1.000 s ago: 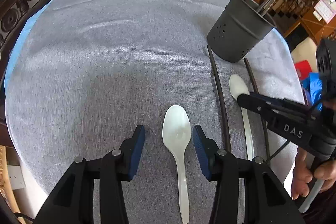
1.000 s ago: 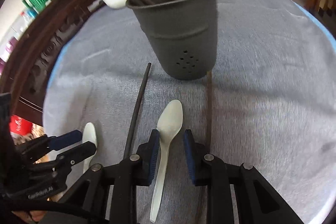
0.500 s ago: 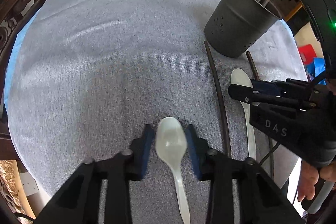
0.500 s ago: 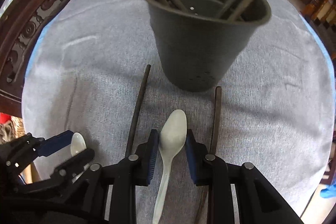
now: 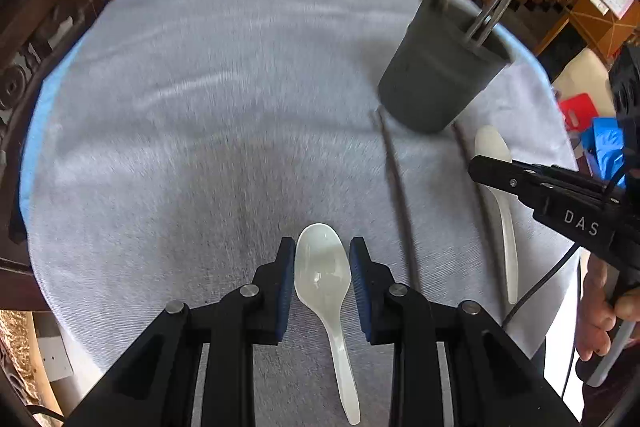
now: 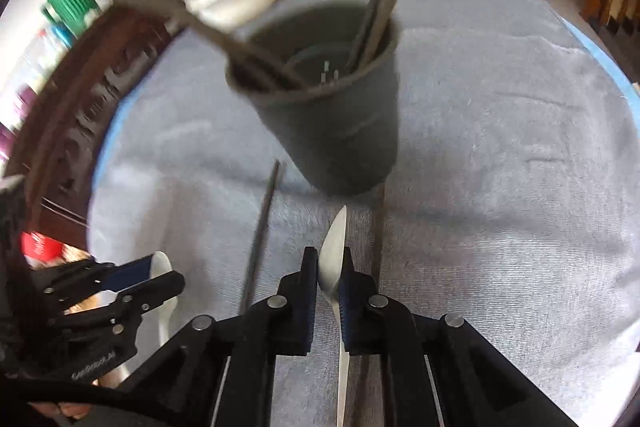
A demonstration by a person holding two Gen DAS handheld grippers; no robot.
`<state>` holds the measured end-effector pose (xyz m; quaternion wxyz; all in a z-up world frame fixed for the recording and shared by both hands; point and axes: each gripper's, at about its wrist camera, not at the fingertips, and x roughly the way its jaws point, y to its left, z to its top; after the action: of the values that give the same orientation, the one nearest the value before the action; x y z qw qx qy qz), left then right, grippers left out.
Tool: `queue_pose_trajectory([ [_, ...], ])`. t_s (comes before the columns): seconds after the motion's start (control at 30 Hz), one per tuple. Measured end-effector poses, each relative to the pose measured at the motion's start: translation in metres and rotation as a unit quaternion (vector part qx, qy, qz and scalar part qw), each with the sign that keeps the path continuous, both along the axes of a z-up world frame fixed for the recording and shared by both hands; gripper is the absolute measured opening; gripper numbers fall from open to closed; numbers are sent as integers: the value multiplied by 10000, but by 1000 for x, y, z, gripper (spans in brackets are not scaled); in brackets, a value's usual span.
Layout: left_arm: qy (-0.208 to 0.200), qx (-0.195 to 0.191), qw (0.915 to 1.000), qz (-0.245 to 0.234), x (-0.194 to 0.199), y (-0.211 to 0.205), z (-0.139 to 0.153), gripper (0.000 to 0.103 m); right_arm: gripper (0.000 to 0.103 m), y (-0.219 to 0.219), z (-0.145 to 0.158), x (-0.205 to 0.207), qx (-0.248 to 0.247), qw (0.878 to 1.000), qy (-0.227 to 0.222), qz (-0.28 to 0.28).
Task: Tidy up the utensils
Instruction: 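Grasp the white spoon with the left gripper while the right gripper grasps the other white spoon, then raise both held spoons above the grey cup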
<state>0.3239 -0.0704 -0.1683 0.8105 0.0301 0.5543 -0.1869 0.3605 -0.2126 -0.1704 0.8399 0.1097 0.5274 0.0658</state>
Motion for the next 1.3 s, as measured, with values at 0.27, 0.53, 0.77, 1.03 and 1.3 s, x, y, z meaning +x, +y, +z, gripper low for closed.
queue_pose_trajectory([
  [0.27,-1221,-473,9913,-149,-17,-13,96,29,10,-43,59,-30,877,9848,-1471,-292],
  [0.53,-2559,-1183,9593,175,0,-28,189,29,10,-53,109,-26,1240,9484,-2845,-643],
  [0.77,-3326,-1475,9291,662,33,-52,213,29,10,-75,121,-27,1406,9050,-3828,-1214],
  [1.03,-3732,-1256,9134,1028,60,-83,195,29,10,-76,101,-21,1216,8687,-4408,-1905],
  [1.3,-3887,-968,9097,1099,69,-97,170,29,10,-59,96,-14,1010,8529,-4704,-2025],
])
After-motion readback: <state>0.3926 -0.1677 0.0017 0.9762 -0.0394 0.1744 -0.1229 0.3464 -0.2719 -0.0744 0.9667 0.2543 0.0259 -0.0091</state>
